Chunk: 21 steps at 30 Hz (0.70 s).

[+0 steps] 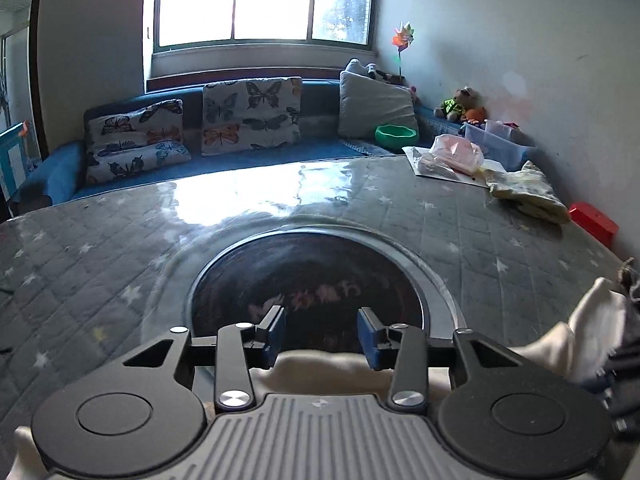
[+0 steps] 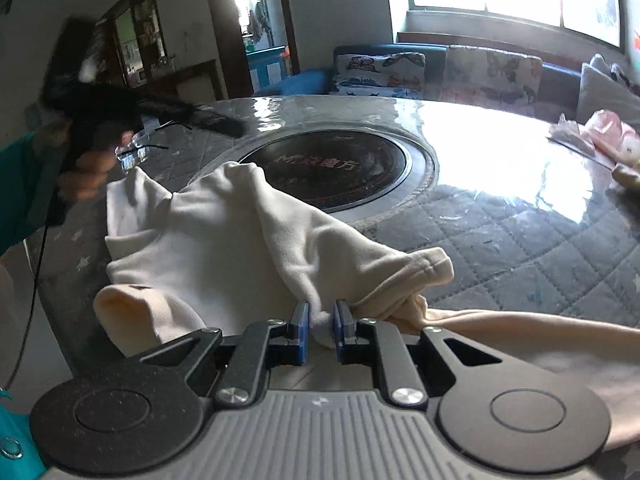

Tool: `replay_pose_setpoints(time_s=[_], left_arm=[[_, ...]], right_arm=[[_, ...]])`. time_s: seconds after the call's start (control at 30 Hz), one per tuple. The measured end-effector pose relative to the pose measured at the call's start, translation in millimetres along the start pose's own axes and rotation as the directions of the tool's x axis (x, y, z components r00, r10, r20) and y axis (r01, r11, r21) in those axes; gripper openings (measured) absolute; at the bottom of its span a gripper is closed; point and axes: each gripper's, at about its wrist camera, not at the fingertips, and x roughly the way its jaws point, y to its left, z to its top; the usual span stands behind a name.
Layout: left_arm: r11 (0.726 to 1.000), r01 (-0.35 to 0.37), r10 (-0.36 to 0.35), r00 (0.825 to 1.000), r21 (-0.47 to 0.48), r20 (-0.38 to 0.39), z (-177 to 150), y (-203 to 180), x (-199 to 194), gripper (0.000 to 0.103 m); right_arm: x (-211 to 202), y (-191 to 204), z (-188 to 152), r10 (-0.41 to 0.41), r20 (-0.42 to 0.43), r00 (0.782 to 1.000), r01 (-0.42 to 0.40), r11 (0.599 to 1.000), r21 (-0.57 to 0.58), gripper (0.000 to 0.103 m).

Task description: Fold clothes

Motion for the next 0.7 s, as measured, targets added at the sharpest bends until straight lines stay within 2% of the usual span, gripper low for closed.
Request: replay_pose_setpoints(time_s=[0.13, 0.17, 0.23, 0.3, 0.37, 0.57, 0.7], left_arm=[[0.998, 0.056, -0.053, 0.994, 0.027, -0.092, -6.8, -16.3, 29.9, 0.038], [0.997, 0.072, -0.067, 0.991, 0.038, -0.118, -11.2, -20.2, 34.2, 0.031], [0.994, 0.092, -0.081, 0.985, 0.065, -0.155, -20.7, -28.1, 38.2, 0.024], [0.991, 0.088, -0.072, 0.986, 0.105, -0.147, -29.7, -35.9, 31.8, 0.022], [0.987, 0.089, -0.072, 0.989, 0.136, -0.129, -36.1, -41.0, 22.9, 0.020], [0.981, 0.102, -0.085, 0.991, 0.164, -0.107, -49.7, -47.9, 9.1, 0.019], [0.982, 0.105, -0.089, 0.991, 0.158, -0.101, -51.9, -49.2, 5.7, 0.018]], right_arm=[[-0.2, -2.6, -1.8, 0.006, 0.011, 1.000, -0.006, 1.000, 0.022, 0.014], [0.2, -2.6, -2.2, 0.005, 0.013, 1.000, -0.005, 1.000, 0.022, 0.014], [-0.8, -2.7, -2.9, 0.005, 0.020, 1.000, -0.005, 1.000, 0.025, 0.016], [-3.8, -5.1, -1.5, 0.010, 0.033, 0.999, -0.012, 0.999, 0.045, 0.019], [-9.2, -8.4, 0.3, 0.014, 0.059, 0.998, -0.018, 0.997, 0.076, 0.030], [-22.8, -35.5, 13.2, -0.042, 0.129, 0.991, 0.014, 0.976, 0.217, 0.039], [-16.3, -65.4, 20.5, -0.085, 0.086, 0.993, 0.050, 0.937, 0.345, 0.042]])
